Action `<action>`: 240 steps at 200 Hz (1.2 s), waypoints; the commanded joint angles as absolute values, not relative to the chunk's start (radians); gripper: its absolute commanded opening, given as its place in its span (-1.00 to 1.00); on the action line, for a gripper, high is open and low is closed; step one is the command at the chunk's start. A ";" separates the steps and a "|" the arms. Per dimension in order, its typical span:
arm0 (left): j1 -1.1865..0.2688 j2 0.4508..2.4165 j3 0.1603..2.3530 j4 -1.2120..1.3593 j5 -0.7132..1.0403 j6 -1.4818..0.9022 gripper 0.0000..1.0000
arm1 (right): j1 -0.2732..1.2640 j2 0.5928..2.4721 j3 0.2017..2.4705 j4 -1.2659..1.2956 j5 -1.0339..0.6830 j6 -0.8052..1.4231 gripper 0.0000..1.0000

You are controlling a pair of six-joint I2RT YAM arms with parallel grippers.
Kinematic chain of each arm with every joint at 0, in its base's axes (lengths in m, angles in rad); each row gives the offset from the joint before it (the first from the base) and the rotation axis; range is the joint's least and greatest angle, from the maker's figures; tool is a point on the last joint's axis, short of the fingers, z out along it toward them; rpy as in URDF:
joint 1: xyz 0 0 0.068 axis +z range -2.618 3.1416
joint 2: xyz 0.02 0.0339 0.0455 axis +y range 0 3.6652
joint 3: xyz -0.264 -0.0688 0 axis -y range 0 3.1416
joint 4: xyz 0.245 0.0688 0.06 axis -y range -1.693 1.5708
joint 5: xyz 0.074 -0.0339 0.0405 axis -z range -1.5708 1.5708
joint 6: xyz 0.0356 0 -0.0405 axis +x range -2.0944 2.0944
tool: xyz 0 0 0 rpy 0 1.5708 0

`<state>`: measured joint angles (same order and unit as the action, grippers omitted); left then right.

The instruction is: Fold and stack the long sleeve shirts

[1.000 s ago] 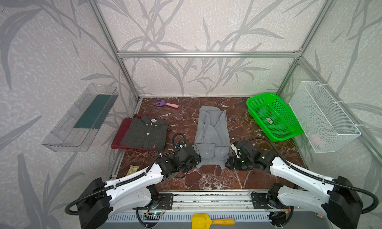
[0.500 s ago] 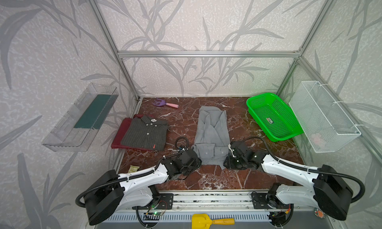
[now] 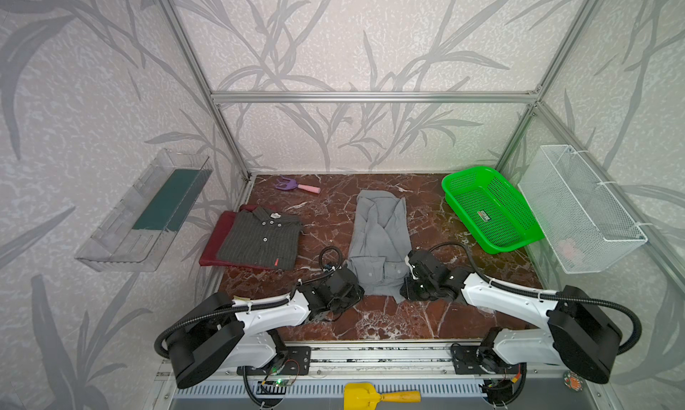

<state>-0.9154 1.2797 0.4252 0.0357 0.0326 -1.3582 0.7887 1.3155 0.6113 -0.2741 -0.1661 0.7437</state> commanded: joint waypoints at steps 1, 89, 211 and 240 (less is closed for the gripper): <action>-0.913 1.307 0.439 0.050 0.043 -1.355 -0.13 | 0.795 1.320 0.643 -0.261 -0.174 0.733 -0.66; -0.894 1.313 0.493 0.043 0.044 -1.330 -0.70 | 0.796 1.288 0.699 -0.275 -0.195 0.741 -0.91; -0.838 1.382 0.705 -0.029 0.075 -1.249 -1.00 | 0.779 1.339 0.816 -0.294 -0.169 0.730 -1.00; -0.814 1.409 0.767 -0.055 0.087 -1.223 -1.00 | 0.746 1.367 0.829 -0.266 -0.191 0.738 -1.00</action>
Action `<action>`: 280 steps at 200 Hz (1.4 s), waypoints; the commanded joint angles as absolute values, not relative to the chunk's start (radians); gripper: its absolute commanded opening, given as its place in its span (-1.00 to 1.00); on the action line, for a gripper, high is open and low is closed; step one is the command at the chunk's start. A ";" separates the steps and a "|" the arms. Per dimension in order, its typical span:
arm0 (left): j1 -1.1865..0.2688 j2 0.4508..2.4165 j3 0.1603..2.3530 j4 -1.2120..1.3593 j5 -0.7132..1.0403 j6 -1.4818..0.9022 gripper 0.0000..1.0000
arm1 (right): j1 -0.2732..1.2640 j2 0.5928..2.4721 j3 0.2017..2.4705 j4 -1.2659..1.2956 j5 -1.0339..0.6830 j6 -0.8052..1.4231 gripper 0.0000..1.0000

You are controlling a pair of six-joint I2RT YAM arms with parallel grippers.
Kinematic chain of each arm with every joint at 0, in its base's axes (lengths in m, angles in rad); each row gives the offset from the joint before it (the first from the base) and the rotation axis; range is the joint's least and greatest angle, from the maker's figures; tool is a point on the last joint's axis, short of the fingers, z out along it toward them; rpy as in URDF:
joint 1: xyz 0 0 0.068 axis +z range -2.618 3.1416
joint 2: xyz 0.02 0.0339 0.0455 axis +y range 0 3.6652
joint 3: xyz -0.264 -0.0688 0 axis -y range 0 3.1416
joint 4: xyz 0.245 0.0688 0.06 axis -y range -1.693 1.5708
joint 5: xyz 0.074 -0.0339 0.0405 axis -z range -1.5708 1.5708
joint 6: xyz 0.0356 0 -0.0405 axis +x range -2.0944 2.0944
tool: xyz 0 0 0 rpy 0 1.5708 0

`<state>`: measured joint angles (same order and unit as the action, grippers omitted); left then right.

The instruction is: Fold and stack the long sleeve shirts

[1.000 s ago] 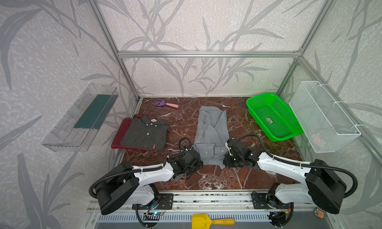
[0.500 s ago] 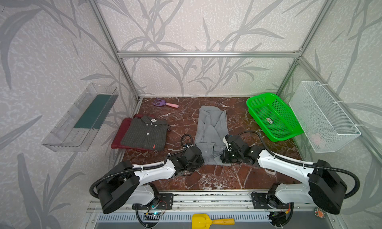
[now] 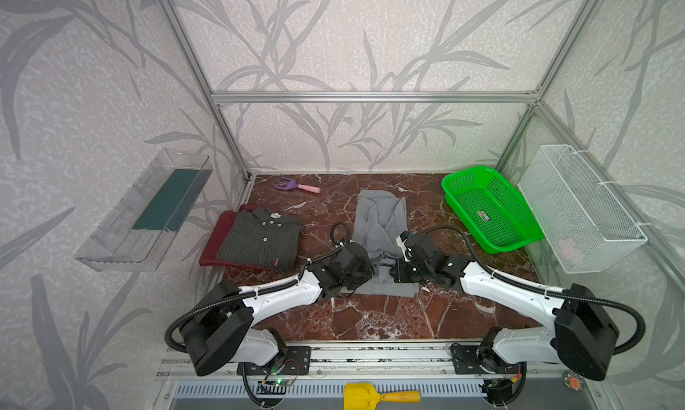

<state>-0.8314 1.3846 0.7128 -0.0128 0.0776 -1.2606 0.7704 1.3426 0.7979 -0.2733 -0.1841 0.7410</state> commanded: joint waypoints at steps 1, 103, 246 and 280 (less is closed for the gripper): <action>-0.814 1.410 0.769 -0.054 0.087 -1.223 -1.00 | 0.746 1.368 0.829 -0.266 -0.191 0.738 -1.00; -0.744 1.582 0.958 -0.101 0.144 -1.156 -0.92 | 0.596 1.502 0.946 -0.254 -0.288 0.716 -0.91; -0.634 1.520 1.057 -0.243 0.157 -1.041 -0.05 | 0.491 1.565 1.113 -0.377 -0.302 0.576 -0.24; -0.638 1.438 0.875 -0.210 0.159 -1.055 -0.03 | 0.476 1.613 1.091 -0.360 -0.329 0.541 -0.50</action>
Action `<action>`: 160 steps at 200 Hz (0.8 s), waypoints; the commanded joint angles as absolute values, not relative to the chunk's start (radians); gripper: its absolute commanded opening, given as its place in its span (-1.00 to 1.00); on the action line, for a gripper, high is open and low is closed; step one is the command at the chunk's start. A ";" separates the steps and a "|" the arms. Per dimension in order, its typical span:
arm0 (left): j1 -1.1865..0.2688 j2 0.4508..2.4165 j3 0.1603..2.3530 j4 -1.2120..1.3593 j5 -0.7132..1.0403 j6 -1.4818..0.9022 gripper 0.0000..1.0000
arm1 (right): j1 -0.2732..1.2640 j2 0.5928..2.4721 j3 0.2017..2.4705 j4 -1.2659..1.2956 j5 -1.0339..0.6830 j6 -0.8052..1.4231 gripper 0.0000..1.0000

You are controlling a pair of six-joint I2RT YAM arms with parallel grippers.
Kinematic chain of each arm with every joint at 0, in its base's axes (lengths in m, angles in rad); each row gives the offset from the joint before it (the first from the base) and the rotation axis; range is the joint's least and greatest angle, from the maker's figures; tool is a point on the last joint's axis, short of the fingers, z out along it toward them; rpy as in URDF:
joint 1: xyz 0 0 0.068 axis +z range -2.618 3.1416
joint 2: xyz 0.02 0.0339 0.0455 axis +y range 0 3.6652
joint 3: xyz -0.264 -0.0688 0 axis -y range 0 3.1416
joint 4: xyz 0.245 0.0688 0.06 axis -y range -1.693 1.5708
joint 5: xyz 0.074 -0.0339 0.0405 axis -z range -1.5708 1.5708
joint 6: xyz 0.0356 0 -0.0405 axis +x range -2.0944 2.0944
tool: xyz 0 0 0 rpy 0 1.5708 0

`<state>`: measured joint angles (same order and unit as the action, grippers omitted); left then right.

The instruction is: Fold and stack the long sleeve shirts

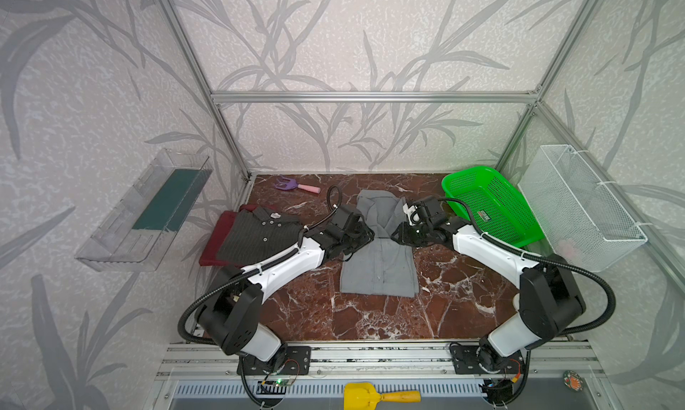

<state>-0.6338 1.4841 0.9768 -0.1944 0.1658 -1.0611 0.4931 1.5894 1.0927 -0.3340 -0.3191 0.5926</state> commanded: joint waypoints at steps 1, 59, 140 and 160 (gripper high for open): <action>-0.639 1.436 0.870 -0.209 0.159 -1.055 -0.03 | 0.475 1.616 1.094 -0.363 -0.329 0.539 -0.50; -0.662 1.307 0.654 -0.206 0.117 -1.064 -0.01 | 0.419 1.828 1.237 -0.443 -0.331 0.445 -0.65; -0.669 1.336 0.605 -0.188 0.105 -1.049 0.05 | 0.428 1.886 1.160 -0.449 -0.278 0.445 -0.74; -0.659 1.359 0.632 -0.190 0.064 -1.022 0.06 | 0.437 1.848 1.089 -0.428 -0.288 0.456 -0.75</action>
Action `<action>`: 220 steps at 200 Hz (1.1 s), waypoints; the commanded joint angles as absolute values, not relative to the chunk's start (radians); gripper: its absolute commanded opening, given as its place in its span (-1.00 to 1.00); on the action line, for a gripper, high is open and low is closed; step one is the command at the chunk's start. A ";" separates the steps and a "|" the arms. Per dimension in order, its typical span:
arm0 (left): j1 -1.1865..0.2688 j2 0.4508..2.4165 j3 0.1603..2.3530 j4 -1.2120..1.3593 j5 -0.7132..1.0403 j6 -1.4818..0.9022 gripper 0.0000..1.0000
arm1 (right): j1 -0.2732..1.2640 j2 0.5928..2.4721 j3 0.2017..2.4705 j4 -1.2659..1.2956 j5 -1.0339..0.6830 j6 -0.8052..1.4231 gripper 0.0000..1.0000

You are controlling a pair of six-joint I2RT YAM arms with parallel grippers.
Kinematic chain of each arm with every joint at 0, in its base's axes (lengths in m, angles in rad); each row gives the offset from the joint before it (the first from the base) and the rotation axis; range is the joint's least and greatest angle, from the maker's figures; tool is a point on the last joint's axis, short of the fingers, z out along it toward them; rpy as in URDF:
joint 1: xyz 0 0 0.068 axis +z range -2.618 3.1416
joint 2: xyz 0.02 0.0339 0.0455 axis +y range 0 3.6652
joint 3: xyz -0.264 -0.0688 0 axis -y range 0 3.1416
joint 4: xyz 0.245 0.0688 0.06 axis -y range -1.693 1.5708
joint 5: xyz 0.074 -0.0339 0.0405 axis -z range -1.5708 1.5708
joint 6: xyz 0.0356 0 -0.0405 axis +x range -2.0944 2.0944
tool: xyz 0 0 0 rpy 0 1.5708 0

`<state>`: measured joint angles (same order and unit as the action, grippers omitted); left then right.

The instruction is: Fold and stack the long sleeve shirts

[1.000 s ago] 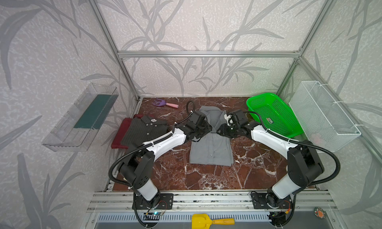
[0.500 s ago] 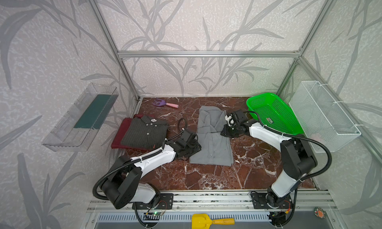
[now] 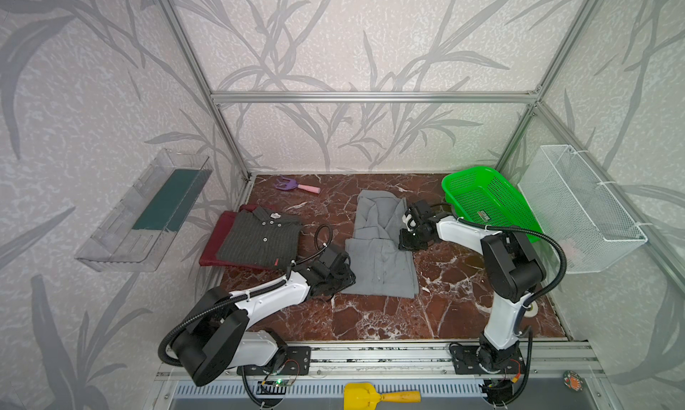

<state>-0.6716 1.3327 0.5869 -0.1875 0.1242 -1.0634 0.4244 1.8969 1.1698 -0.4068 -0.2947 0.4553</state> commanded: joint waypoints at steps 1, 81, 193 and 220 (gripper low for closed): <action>-0.658 1.361 0.633 -0.191 0.063 -1.020 0.06 | 0.437 1.845 1.084 -0.424 -0.288 0.456 -0.75; -0.523 1.591 0.940 -0.292 0.111 -0.826 0.12 | 0.670 1.574 0.755 -0.330 -0.298 0.621 -0.80; -0.482 1.429 1.095 -0.428 0.186 -0.670 0.16 | 1.082 1.294 0.891 -0.469 -0.023 0.747 -0.49; -0.483 1.249 0.920 -0.405 0.143 -0.694 0.17 | 1.034 1.369 0.955 -0.449 -0.103 0.648 -0.47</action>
